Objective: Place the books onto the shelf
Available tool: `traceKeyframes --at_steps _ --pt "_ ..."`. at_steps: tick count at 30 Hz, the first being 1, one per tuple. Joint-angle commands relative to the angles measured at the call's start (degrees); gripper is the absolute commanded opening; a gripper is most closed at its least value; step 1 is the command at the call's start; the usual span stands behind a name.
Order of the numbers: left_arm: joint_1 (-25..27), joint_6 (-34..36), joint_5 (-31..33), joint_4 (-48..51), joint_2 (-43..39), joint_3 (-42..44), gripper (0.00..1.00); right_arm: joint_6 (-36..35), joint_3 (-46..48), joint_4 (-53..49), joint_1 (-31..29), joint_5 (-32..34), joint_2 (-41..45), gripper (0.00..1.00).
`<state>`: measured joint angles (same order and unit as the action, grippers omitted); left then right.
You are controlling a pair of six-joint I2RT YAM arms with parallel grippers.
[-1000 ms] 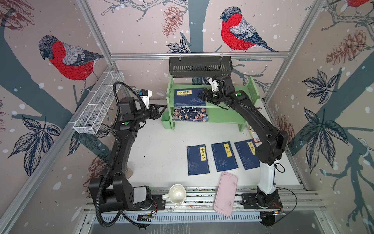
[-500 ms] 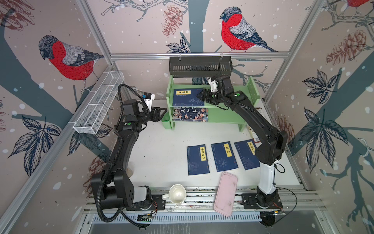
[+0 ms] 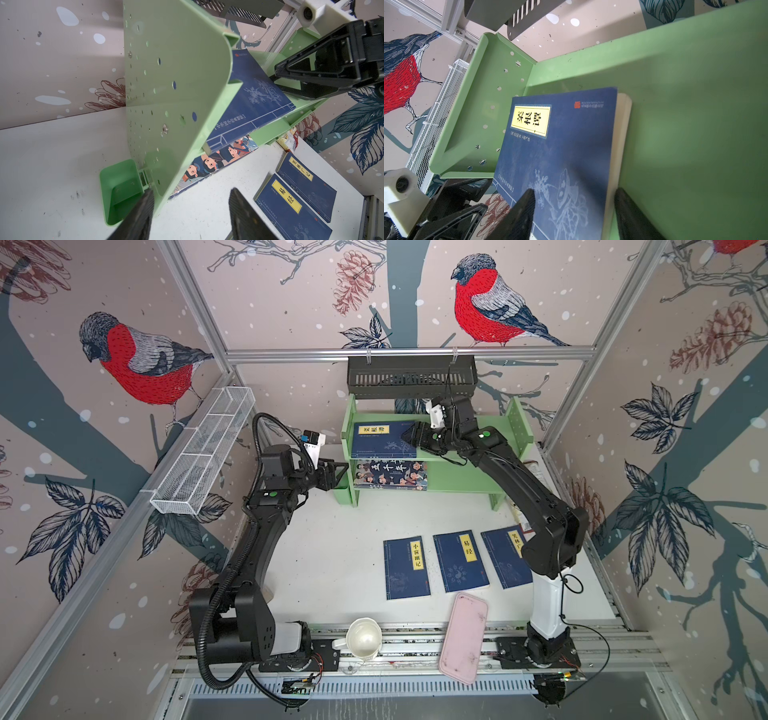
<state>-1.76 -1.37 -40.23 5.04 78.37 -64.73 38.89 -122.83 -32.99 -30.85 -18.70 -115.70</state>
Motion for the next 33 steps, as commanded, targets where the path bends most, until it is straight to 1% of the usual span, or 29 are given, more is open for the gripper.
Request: traceKeyframes --at_steps 1,11,17,20,26,33 --pt "-0.01 1.43 0.41 -1.63 -0.41 0.64 0.58 0.39 -0.66 -0.34 -0.17 -0.65 -0.68 0.63" --pt "-0.09 -0.11 0.5 -3.86 -0.07 0.85 0.58 0.36 -0.07 -0.26 -0.64 -0.46 -0.27 0.63" --pt "1.2 -0.08 0.57 -5.2 1.25 0.12 0.59 0.39 0.57 -0.23 -0.68 -0.16 0.69 0.64" --pt "2.24 0.23 3.0 -5.8 1.41 -0.17 0.59 0.39 0.87 -0.14 -0.61 -0.2 1.09 0.64" --pt "2.32 -0.58 6.07 -7.64 1.85 0.13 0.59 0.57 1.13 0.03 -0.61 -0.51 1.05 0.65" --pt "2.37 -1.17 7.14 -9.67 1.88 0.87 0.59 0.48 1.62 -0.05 -0.61 -0.03 1.78 0.65"
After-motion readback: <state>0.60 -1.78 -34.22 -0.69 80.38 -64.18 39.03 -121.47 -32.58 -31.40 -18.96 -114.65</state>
